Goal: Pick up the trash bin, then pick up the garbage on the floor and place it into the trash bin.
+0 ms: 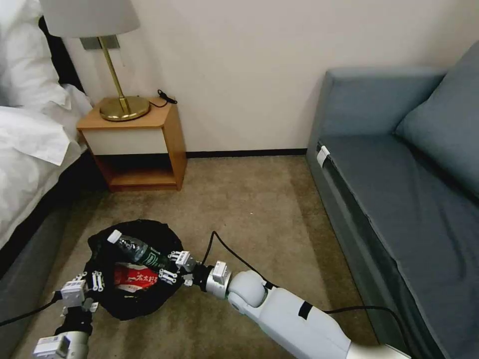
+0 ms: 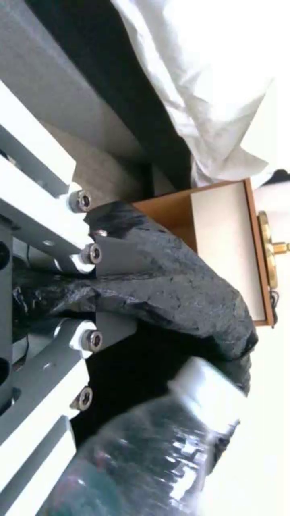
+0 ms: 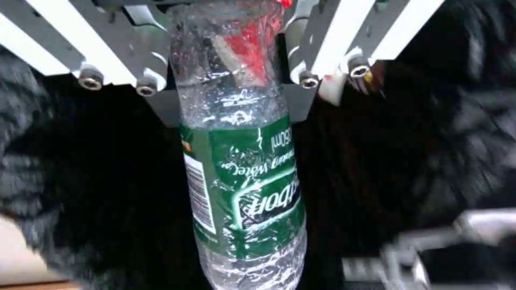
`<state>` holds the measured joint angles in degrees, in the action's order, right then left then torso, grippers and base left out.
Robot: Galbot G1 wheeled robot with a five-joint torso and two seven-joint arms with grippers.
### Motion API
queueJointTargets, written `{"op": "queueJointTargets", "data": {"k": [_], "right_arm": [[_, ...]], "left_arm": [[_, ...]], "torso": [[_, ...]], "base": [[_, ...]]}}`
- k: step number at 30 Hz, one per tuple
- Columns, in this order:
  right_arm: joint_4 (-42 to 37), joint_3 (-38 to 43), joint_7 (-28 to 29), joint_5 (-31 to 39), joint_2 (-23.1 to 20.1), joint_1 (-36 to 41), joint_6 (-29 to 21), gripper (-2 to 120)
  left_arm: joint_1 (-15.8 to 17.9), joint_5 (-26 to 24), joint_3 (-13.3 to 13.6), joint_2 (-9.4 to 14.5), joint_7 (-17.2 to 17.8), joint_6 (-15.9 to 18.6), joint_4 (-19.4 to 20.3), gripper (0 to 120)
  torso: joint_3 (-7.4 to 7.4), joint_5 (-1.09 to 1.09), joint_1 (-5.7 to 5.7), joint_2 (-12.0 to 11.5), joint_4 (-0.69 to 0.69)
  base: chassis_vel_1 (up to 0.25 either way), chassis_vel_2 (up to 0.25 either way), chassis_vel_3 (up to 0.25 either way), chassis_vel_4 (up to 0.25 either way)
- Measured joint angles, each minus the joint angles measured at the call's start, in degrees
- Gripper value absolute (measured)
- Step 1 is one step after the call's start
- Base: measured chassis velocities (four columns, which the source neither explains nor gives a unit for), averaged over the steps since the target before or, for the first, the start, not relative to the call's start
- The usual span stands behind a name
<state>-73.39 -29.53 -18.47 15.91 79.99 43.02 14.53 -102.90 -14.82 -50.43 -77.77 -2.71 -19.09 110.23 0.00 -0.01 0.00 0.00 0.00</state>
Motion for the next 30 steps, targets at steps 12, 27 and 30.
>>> {"op": "queueJointTargets", "data": {"k": [12, 27, 30], "right_arm": [[1.14, 0.71, 2.74, -4.75, -0.25, 0.98, 1.03, 70], [-4.60, 7.37, 2.15, -4.10, -4.60, 2.04, 2.04, 100], [-5.39, 9.13, 2.03, -3.76, -5.42, 2.22, 2.14, 100]], "left_arm": [[-0.66, 0.08, -0.02, -0.18, -0.59, -0.14, 0.41, 6], [0.48, -1.53, -0.11, -0.13, -0.47, -0.25, -0.53, 6], [0.73, -2.54, -0.09, -0.16, -0.15, -0.15, -0.60, 6]], "torso": [[0.00, 0.01, 0.00, 0.00, 0.00], [0.00, 0.02, 0.00, 0.00, 0.01], [0.00, 0.02, 0.00, 0.00, 0.00]], "base": [[0.000, 0.000, 0.000, 0.000], [0.000, 0.000, 0.000, 0.000], [0.000, 0.000, 0.000, 0.000]]}}
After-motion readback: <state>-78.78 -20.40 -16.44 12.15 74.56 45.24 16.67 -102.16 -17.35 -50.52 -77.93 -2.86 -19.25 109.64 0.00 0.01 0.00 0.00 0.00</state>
